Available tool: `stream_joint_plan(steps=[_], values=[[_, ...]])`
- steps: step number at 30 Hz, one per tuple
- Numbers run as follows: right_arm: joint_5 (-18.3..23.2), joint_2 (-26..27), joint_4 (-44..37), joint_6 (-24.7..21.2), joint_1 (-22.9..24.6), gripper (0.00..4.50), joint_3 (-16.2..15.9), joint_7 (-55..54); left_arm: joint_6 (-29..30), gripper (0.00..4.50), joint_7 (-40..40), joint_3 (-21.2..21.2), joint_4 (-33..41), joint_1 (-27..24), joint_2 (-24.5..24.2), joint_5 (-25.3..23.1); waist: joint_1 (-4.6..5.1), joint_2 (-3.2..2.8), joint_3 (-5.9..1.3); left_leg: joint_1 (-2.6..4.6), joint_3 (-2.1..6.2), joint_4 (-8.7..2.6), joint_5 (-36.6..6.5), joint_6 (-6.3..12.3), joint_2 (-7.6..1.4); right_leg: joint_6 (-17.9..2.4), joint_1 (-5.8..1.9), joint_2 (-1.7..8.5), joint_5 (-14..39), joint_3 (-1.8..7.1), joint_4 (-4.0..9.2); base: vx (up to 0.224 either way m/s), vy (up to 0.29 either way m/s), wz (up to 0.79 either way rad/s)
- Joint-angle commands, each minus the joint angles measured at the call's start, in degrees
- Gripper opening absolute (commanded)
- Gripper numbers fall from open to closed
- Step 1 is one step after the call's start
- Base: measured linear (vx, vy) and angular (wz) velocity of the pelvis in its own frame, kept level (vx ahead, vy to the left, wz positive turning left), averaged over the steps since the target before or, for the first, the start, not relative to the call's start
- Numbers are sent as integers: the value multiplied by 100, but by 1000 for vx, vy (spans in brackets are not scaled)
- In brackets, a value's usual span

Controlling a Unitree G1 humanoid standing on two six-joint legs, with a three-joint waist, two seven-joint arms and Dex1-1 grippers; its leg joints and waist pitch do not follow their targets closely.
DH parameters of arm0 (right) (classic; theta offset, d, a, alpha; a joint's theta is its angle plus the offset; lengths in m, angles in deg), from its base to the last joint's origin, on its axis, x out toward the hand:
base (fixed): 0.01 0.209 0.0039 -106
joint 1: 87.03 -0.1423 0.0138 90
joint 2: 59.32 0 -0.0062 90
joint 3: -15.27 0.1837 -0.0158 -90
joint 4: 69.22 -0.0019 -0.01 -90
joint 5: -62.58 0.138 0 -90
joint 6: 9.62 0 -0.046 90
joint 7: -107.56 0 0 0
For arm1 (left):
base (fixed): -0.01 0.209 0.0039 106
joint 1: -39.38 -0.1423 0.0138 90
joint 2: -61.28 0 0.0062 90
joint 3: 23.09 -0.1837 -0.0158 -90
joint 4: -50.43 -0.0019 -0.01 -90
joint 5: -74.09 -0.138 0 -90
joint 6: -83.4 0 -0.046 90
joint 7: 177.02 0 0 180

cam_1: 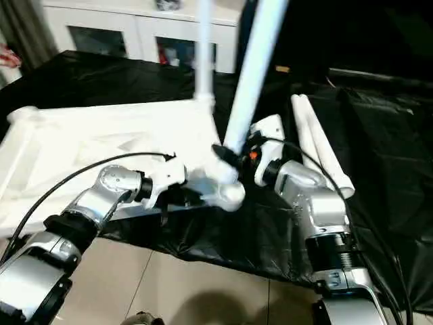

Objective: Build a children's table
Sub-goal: Rotate leg to tighten

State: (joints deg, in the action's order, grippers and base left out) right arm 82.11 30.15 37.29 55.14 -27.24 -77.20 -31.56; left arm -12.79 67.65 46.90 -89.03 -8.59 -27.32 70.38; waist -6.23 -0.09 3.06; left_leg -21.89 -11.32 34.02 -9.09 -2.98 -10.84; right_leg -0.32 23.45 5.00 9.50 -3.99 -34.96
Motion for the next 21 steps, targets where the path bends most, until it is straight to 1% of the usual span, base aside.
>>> stream_joint_plan(steps=[1, 2, 4, 5, 6, 7, 8, 9, 10, 11, 13, 14, 15, 16, 17, 18, 19, 21], values=[[-143, -103, -7, -89, 41, 189, -138, 102, -1, 0, -36, -103, -150, -206, -59, -134, -10, 100, -360, 146, 140, -429, -1731, 34, -240, -777, -214, 411, 2520, 246, 549, 0, 0, 0], [-152, -131, -26, -117, 62, 189, -181, 124, -64, 0, -138, -89, -129, -220, -94, -179, -17, 107, -368, 141, 147, -431, -1745, 14, -242, -741, -216, 418, 2540, 246, 547, 0, 0, 0], [-151, -148, -43, -126, 82, 189, -205, 134, -77, 0, -268, -62, -130, -223, -120, -219, -22, 150, -366, 126, 148, -436, -1702, 17, -238, -696, -225, 423, 2524, 247, 546, 0, 0, 0], [-151, -148, -43, -126, 82, 189, -205, 134, -77, 0, -268, -62, -130, -223, -120, -219, -29, 138, -366, 123, 149, -431, -1691, 20, -237, -675, -221, 429, 2562, 249, 548, 0, 0, 0], [-138, -157, -62, -137, 101, 189, -217, 145, 48, 0, -355, 31, -126, -212, -141, -190, -26, 150, -360, 122, 147, -429, -1708, 23, -229, -639, -217, 429, 2671, 245, 560, 0, 0, 0], [-137, -158, -63, -138, 102, 189, -217, 147, 65, 0, -362, 42, -122, -212, -143, -186, -24, 146, -356, 132, 149, -427, -1737, 20, -228, -605, -204, 432, 2802, 241, 576, 0, 0, 0], [-142, -153, -64, -130, 106, 189, -213, 144, 120, 28, -280, 72, -79, -222, -170, -145, -21, 150, -350, 130, 150, -425, -1754, 20, -224, -584, -199, 434, 2878, 239, 588, 0, 0, 0], [-142, -153, -64, -130, 106, 189, -213, 144, 120, 28, -280, 72, -79, -222, -170, -145, -15, 149, -345, 125, 160, -432, -1783, 10, -223, -545, -200, 435, 2997, 232, 599, 0, 0, 0], [-159, -144, -58, -123, 104, 189, -206, 143, 228, 57, -162, 77, -17, -236, -210, -114, -16, 131, -344, 130, 163, -432, -1807, -1, -223, -532, -196, 440, 3050, 231, 606, 0, 0, 0], [-172, -134, -62, -116, 107, 189, -203, 138, 243, 57, -188, 54, 10, -243, -260, -165, -1, 144, -345, 125, 167, -433, -1840, -14, -221, -513, -193, 435, 3095, 226, 611, 0, 0, 0], [-186, -122, -64, -115, 104, 189, -198, 134, 260, 57, -210, 38, 3, -238, -294, -205, 25, 141, -346, 125, 178, -443, -1883, -32, -225, -501, -189, 427, 3085, 222, 610, 0, 0, 0], [-191, -119, -71, -120, 103, 189, -200, 133, 234, 57, -212, 26, -17, -237, -321, -238, 34, 108, -351, 131, 185, -451, -1919, -57, -231, -516, -185, 424, 3012, 226, 610, 0, 0, 0], [-189, -116, -75, -122, 102, 189, -198, 129, 265, 57, -157, 20, -26, -240, -343, -238, 46, 102, -351, 134, 180, -454, -1954, -65, -228, -552, -182, 413, 2918, 228, 608, 0, 0, 0], [-188, -114, -77, -123, 102, 189, -198, 127, 278, 31, -135, 17, -29, -241, -352, -238, 49, 102, -350, 141, 178, -452, -1968, -64, -228, -574, -177, 413, 2888, 230, 607, 0, 0, 0], [-185, -113, -78, -124, 100, 189, -195, 124, 321, 31, -61, 13, -34, -244, -369, -227, 56, 103, -350, 135, 176, -451, -1974, -65, -226, -617, -185, 415, 2831, 234, 600, 0, 0, 0], [-182, -116, -80, -122, 101, 189, -197, 122, 332, 18, -30, 14, -29, -249, -377, -221, 59, 110, -349, 132, 176, -451, -1969, -59, -224, -638, -191, 417, 2821, 231, 595, 0, 0, 0], [-179, -118, -81, -121, 102, 189, -198, 120, 339, 18, -10, 15, -25, -251, -382, -217, 60, 102, -348, 129, 179, -453, -1968, -56, -224, -641, -194, 418, 2829, 231, 595, 0, 0, 0], [-175, -121, -71, -108, 111, 189, -195, 112, 405, 4, 68, 31, 12, -269, -402, -200, 71, 100, -349, 134, 176, -451, -1967, -57, -229, -676, -192, 421, 2802, 234, 591, 0, 0, 0]])
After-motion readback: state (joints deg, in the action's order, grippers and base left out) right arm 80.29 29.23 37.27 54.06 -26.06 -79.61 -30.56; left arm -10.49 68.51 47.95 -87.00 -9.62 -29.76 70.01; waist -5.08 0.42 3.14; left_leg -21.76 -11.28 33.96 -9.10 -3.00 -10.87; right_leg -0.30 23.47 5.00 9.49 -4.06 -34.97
